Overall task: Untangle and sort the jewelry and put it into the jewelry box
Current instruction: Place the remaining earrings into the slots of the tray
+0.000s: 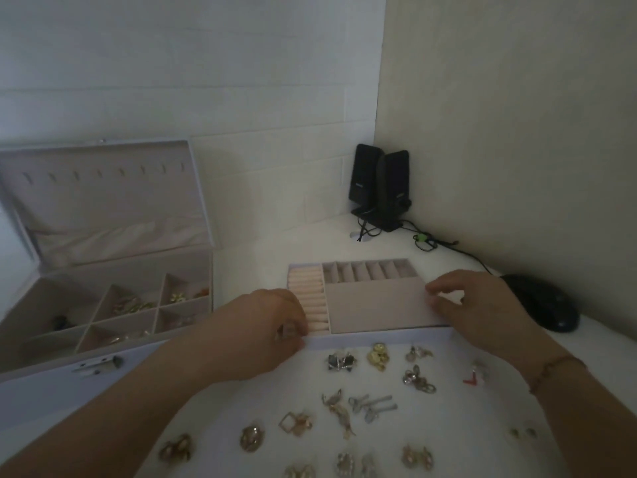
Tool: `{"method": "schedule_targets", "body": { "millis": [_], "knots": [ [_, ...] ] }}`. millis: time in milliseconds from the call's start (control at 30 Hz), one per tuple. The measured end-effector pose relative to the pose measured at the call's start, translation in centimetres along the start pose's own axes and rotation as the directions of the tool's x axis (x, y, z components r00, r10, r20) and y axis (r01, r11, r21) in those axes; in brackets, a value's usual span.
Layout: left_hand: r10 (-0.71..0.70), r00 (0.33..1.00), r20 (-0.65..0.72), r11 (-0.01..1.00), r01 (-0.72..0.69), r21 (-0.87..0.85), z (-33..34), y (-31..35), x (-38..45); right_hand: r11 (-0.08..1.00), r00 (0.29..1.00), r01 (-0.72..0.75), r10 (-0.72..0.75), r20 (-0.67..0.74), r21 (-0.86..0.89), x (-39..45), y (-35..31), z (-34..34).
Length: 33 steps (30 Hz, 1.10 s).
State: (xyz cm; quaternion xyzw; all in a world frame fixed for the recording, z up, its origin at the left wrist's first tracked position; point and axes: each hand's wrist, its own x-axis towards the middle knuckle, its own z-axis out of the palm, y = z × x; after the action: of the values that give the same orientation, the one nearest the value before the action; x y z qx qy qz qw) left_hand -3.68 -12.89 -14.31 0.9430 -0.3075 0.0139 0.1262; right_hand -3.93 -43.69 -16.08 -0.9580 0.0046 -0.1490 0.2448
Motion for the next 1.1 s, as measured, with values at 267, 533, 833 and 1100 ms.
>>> {"method": "schedule_targets", "body": {
  "millis": [267,533,833,1100],
  "knots": [
    [0.219,0.728,-0.650,0.976,-0.166,0.142,-0.3,2.6,-0.2,0.285,0.946,-0.037,-0.299,0.126,0.958,-2.2,-5.3,-1.4],
    [0.456,0.717,-0.527,0.815,-0.099,0.570,-0.3,2.2,-0.3,0.813,0.809,0.576,-0.581,0.085,0.081,-3.5,-5.0,1.1],
    [0.352,0.917,-0.187,0.836,-0.219,0.503,3.2,0.5,0.9,0.800,0.872,0.480,-0.392,0.293,-0.361,-4.3,-6.7,0.9],
    [0.375,0.897,-0.231,0.870,-0.256,0.421,3.3,-0.4,1.4,0.788,0.854,0.491,-0.354,0.380,-0.371,-4.5,-7.3,1.5]
  ]
}}
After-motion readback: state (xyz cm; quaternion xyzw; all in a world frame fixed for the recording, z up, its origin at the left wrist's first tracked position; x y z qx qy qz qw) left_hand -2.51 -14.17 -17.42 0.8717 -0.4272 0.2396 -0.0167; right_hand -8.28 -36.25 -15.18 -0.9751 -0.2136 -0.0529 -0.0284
